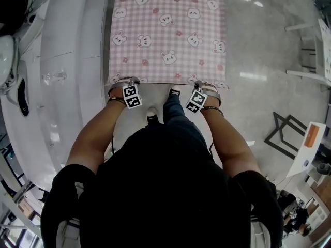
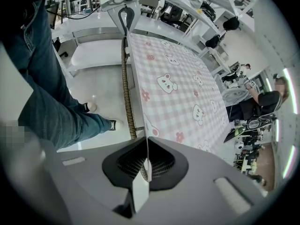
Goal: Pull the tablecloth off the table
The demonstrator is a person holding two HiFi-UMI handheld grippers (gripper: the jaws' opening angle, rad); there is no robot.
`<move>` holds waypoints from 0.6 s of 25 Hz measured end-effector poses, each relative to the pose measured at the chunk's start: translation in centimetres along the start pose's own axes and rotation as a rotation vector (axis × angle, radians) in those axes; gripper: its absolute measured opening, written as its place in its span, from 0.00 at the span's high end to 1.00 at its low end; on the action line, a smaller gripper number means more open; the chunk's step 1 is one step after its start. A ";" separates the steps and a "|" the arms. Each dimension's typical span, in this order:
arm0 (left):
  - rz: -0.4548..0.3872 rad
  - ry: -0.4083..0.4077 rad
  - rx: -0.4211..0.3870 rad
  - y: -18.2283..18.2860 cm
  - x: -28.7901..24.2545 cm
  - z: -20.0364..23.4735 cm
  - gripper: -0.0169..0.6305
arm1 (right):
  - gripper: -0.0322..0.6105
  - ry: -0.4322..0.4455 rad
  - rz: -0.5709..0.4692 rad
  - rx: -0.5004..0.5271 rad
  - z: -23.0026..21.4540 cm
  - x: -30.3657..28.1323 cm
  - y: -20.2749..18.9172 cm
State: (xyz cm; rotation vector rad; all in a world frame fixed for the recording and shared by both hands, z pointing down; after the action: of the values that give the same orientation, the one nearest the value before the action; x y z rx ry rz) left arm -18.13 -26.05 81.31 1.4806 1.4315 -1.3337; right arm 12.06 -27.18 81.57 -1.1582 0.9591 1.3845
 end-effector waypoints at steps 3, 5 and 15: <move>0.003 -0.003 -0.002 0.1 0.7 0.1 0.97 | 0.91 0.020 0.002 -0.021 0.0 0.6 0.0; 0.003 -0.006 0.000 0.2 1.3 -0.1 0.97 | 0.91 0.018 0.011 -0.015 0.4 1.1 0.1; 0.010 -0.002 0.002 0.0 3.8 -1.2 0.97 | 0.91 0.029 0.017 -0.012 2.1 3.3 0.2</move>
State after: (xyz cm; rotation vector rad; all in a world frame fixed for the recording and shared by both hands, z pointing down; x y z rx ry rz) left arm -18.37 -23.83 78.03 1.4851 1.4199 -1.3309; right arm 11.64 -24.43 78.84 -1.1842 0.9850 1.3921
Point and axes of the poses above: the fingertips, and each gripper's own axes: x backward along the fingers, z to its left, y out of its top, the point moved 10 cm from there along x, backward along the fingers, and after that the axes turned 7 degrees about y, right-handed, at the moved point
